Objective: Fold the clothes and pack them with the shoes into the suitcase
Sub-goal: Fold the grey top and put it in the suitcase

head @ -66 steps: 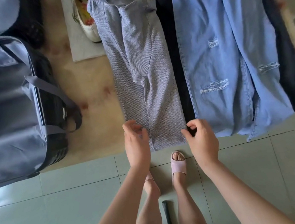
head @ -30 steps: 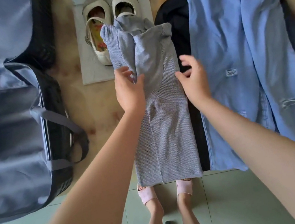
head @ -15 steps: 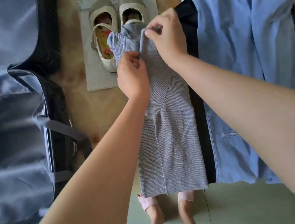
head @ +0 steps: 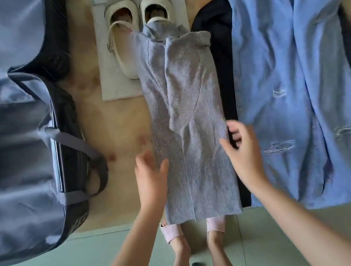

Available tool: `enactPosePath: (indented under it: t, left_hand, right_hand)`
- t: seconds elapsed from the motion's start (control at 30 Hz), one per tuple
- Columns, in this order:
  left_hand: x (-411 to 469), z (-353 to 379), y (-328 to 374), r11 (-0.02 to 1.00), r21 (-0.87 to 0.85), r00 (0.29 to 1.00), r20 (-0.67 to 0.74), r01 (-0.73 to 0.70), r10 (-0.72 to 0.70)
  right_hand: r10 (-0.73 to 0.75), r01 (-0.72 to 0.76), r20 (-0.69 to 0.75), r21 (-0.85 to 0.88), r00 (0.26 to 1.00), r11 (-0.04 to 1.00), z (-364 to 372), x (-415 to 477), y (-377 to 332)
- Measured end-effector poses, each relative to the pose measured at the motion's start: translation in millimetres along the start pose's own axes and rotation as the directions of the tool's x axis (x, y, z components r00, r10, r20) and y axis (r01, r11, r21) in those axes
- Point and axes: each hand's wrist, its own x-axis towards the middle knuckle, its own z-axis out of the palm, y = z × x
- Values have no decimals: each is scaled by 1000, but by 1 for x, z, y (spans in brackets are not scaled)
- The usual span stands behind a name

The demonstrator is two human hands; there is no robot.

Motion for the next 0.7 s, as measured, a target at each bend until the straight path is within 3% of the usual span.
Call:
enactPosePath:
  t: [0.1, 0.23, 0.33, 0.47, 0.7]
  left_hand:
    - [-42, -7, -45, 997, 34, 996, 62, 67, -69]
    - [-71, -14, -76, 993, 110, 993, 111, 33, -46]
    - [-78, -14, -79, 991, 134, 991, 135, -16, -2]
    - [-79, -11, -85, 992, 120, 984, 170, 39, -59]
    - [-80, -13, -89, 995, 104, 980, 198, -6, -15]
  right_hand:
    - [139, -137, 24, -81, 990, 987, -12, -83, 35]
    - [260, -259, 16, -53, 965, 964, -9, -143, 51]
    - [318, -317, 5, -75, 948, 946, -6, -152, 49]
    - [380, -378, 0, -92, 925, 921, -3, -156, 49]
    - [383, -371, 78, -136, 920, 919, -7, -155, 47]
